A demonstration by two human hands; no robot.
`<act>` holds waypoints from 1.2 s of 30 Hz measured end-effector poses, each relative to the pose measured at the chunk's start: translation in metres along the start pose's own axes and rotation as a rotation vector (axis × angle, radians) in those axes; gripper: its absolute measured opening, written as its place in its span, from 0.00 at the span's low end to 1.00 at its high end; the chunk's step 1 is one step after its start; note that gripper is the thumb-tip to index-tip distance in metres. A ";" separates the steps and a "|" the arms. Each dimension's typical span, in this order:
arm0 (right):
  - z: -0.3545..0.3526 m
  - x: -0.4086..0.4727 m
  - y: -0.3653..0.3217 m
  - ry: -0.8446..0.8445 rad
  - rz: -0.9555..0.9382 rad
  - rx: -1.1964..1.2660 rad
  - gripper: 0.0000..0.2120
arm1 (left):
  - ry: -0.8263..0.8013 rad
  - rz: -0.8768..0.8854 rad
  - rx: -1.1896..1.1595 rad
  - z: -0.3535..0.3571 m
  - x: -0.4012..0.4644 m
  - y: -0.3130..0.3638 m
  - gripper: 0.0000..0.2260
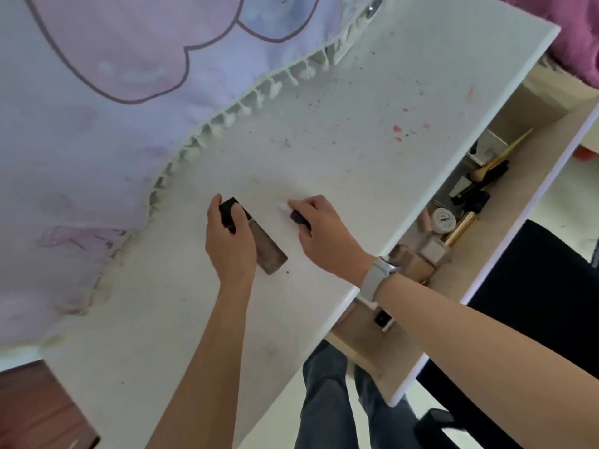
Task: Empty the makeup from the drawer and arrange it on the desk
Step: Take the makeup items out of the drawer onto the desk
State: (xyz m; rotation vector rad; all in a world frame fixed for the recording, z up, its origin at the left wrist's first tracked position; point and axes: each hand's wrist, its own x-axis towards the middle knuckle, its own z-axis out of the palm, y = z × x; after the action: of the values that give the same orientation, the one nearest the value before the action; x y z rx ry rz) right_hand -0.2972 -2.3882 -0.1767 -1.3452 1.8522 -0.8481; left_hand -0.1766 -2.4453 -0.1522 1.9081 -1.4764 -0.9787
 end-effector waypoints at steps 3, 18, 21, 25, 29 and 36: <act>0.021 0.026 -0.019 0.060 -0.010 -0.062 0.19 | 0.023 -0.002 0.136 -0.013 0.028 0.001 0.19; -0.010 -0.013 -0.002 0.325 -0.136 -0.030 0.13 | -0.032 0.130 0.284 -0.013 0.015 -0.014 0.25; -0.046 -0.063 0.032 0.383 0.001 -0.052 0.08 | -0.023 0.366 0.295 -0.001 -0.036 -0.017 0.19; -0.084 -0.105 0.093 0.190 0.191 -0.333 0.08 | -0.322 0.774 0.143 0.030 -0.114 -0.025 0.10; -0.102 -0.105 0.129 -0.217 0.292 -0.647 0.13 | -0.674 0.775 0.202 0.070 -0.161 -0.045 0.13; -0.073 -0.073 0.142 -0.449 0.097 -0.854 0.24 | -0.681 0.473 0.766 0.128 -0.178 -0.096 0.25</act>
State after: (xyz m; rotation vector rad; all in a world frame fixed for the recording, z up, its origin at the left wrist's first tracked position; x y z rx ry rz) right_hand -0.4134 -2.2740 -0.2421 -1.7222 1.9357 0.3563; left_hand -0.2483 -2.2462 -0.2636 1.5542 -2.8682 -0.9451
